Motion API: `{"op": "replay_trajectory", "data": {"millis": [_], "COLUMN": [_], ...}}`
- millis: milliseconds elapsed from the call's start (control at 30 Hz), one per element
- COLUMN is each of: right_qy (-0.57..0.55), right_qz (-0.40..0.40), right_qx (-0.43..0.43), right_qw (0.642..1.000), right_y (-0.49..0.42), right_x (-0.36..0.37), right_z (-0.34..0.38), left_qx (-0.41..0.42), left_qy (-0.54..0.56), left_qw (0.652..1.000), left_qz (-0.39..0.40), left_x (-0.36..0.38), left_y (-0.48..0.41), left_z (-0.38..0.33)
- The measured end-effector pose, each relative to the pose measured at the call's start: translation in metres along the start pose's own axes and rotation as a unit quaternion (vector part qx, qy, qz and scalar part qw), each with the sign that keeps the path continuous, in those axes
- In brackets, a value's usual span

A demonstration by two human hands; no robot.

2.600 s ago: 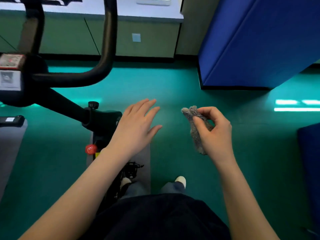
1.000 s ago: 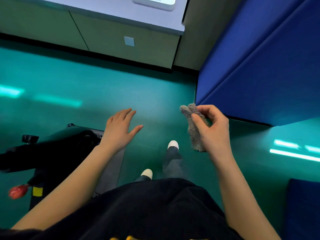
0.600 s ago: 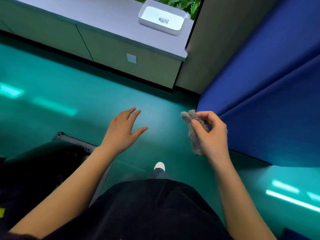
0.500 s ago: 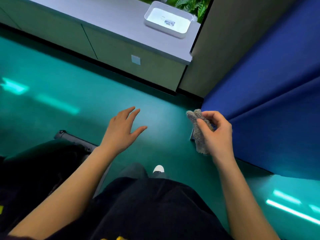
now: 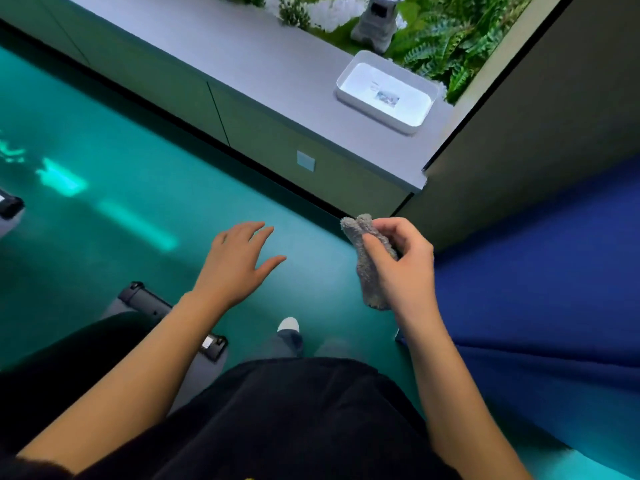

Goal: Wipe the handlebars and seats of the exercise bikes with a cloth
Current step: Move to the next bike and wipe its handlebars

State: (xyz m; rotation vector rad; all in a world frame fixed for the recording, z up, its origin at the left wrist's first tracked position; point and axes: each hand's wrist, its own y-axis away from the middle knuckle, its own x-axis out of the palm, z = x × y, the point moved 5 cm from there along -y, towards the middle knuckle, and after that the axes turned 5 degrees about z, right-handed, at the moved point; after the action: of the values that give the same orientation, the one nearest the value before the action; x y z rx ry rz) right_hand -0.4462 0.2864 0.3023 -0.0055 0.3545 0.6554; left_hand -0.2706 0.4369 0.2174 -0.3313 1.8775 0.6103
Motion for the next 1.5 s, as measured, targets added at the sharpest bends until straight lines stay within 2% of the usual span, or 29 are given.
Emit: {"op": "replay_trajectory", "data": {"millis": [267, 400, 533, 767, 933, 1133, 1300, 1500], "right_qy": [0.012, 0.001, 0.013, 0.035, 0.032, 0.002, -0.007, 0.022], "right_qz": [0.04, 0.066, 0.118, 0.188, 0.25, 0.323, 0.348, 0.36], "right_qx": [0.01, 0.0, -0.036, -0.045, -0.057, -0.071, -0.072, -0.076], "right_qw": [0.999, 0.998, 0.992, 0.981, 0.966, 0.944, 0.935, 0.93], "right_y": [-0.095, -0.156, -0.213, -0.294, -0.32, -0.349, -0.375, -0.413], "right_x": [-0.005, -0.008, -0.007, 0.018, 0.069, 0.172, 0.252, 0.32], "right_z": [0.006, 0.007, 0.019, 0.037, 0.054, 0.096, 0.135, 0.164], "left_qx": [-0.065, -0.11, -0.155, -0.218, -0.274, -0.322, -0.344, -0.366], "left_qy": [0.062, 0.03, 0.019, 0.042, 0.062, 0.088, 0.116, 0.133], "left_qw": [0.993, 0.989, 0.985, 0.975, 0.96, 0.942, 0.929, 0.919], "left_qz": [0.07, 0.097, 0.08, 0.009, 0.003, -0.039, -0.072, -0.068], "left_x": [-0.016, -0.02, -0.034, -0.062, -0.067, -0.09, -0.124, -0.151], "left_y": [-0.067, -0.102, -0.138, -0.172, -0.174, -0.19, -0.211, -0.216], "left_z": [0.026, 0.031, 0.025, 0.023, 0.056, 0.14, 0.214, 0.282]}}
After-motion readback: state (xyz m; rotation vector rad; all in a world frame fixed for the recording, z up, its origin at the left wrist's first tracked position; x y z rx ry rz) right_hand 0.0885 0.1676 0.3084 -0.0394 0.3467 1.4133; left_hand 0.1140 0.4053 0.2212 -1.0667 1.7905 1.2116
